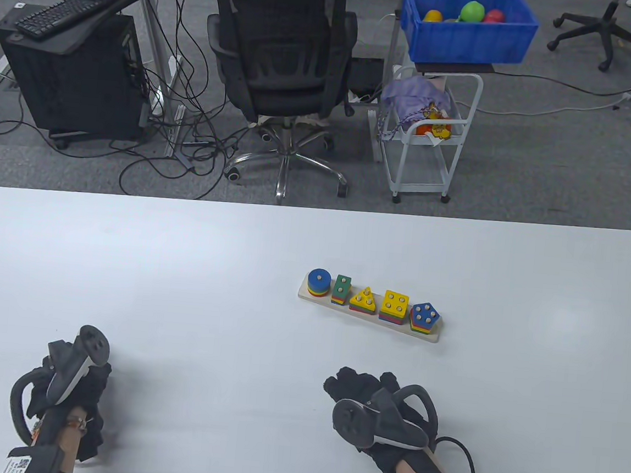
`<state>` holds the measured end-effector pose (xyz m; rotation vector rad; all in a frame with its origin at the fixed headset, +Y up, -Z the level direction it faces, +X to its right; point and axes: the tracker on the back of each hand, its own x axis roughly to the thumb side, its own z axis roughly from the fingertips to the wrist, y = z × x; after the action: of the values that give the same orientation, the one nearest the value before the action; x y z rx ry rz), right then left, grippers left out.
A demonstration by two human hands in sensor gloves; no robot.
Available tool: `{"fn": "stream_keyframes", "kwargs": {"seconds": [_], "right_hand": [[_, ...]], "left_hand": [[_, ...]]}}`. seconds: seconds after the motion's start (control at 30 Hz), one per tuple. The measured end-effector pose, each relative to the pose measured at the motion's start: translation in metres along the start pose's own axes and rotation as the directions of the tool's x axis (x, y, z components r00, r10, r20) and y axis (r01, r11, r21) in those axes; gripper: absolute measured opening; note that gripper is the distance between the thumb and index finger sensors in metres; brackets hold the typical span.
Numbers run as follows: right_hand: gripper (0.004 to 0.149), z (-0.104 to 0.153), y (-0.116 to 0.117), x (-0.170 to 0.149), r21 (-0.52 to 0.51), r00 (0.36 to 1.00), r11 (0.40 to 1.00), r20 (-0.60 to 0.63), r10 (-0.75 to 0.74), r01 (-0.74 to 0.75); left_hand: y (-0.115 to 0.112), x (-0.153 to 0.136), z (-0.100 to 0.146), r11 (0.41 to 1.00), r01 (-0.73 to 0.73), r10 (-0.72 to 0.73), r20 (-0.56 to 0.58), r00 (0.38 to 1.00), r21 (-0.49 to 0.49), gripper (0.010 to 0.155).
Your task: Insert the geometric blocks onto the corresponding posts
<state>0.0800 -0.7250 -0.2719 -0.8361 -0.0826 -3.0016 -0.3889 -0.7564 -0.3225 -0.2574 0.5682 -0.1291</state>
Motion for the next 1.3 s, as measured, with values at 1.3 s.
{"fn": "stream_keyframes", "kwargs": {"seconds": [1.3], "right_hand": [[0.071, 0.011, -0.029, 0.067, -0.52, 0.938, 0.8, 0.312, -0.15, 0.301]], "left_hand": [[-0.004, 0.147, 0.152, 0.177, -0.216, 0.984, 0.165, 0.073, -0.96, 0.063]]}}
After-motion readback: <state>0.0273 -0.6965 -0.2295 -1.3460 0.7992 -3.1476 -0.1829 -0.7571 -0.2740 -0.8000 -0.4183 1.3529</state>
